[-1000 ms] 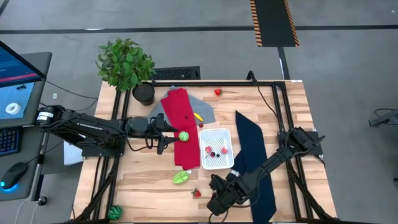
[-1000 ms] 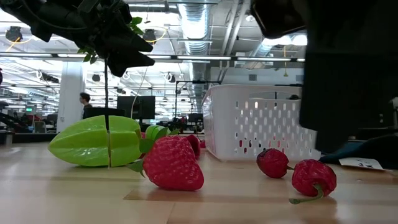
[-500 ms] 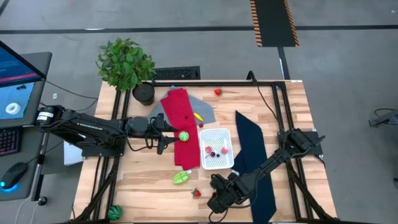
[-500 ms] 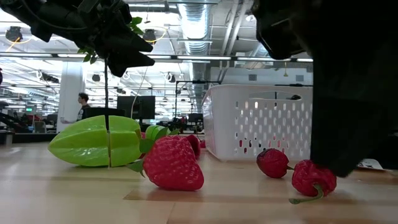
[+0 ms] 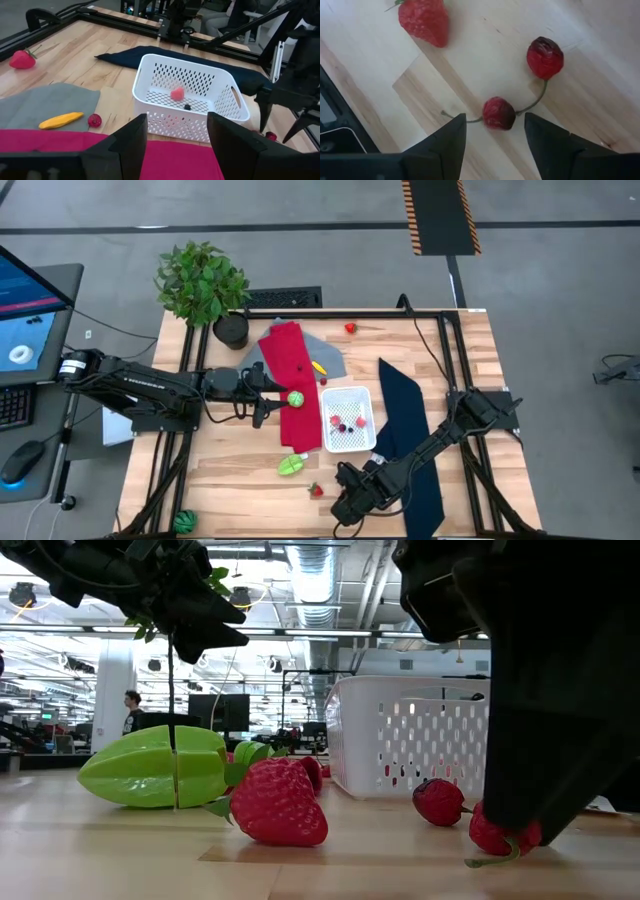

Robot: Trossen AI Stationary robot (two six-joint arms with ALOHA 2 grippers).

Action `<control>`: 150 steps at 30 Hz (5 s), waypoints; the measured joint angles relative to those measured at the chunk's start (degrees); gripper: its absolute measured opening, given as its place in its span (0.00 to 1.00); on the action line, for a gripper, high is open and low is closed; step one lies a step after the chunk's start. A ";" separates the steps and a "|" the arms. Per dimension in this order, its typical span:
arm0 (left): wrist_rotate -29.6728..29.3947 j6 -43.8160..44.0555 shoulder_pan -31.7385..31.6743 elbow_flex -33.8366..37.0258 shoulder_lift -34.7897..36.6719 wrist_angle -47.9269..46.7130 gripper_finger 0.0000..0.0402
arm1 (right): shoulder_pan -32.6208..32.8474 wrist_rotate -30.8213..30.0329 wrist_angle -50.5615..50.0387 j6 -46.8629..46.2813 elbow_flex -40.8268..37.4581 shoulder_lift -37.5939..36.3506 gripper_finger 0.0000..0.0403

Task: Pick and placing Produce into tupperware
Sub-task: Put the cherry into the white bin, then adjust the white bin

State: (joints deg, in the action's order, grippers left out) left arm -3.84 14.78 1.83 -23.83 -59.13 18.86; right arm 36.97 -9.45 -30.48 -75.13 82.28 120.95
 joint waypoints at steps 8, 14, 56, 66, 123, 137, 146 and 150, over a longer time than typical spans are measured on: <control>0.00 -0.02 0.00 0.00 0.00 0.03 0.49 | -0.10 -0.20 -0.13 0.10 -0.03 0.13 0.41; 0.00 -0.02 0.00 0.00 0.00 0.04 0.49 | -0.11 -0.49 0.59 0.16 -0.07 0.27 0.24; -0.02 -0.06 0.00 0.00 0.00 0.08 0.49 | -4.02 -18.03 -45.75 10.83 28.98 0.17 0.17; -0.02 -0.04 0.00 0.00 0.00 -0.18 0.49 | -10.44 -18.63 -52.17 11.14 26.92 0.24 0.17; -0.02 -0.19 -0.02 -0.02 -0.02 0.15 0.49 | 9.83 -6.24 -45.01 -24.07 24.37 0.24 0.05; -0.02 -0.08 -0.02 -0.02 -0.02 -0.14 0.49 | 5.20 -6.78 -23.30 -16.06 12.80 0.28 0.03; -0.02 -0.08 0.00 -0.02 -0.02 -0.11 0.49 | 2.06 -7.24 -24.15 -12.57 10.14 0.28 0.04; -0.02 -0.08 0.00 -0.02 -0.02 -0.09 0.49 | -0.10 -8.98 -24.47 -8.45 10.12 0.28 0.03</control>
State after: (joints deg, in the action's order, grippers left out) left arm -3.86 14.70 1.83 -23.86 -59.16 18.76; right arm 36.87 -18.43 -54.95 -83.58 92.40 121.23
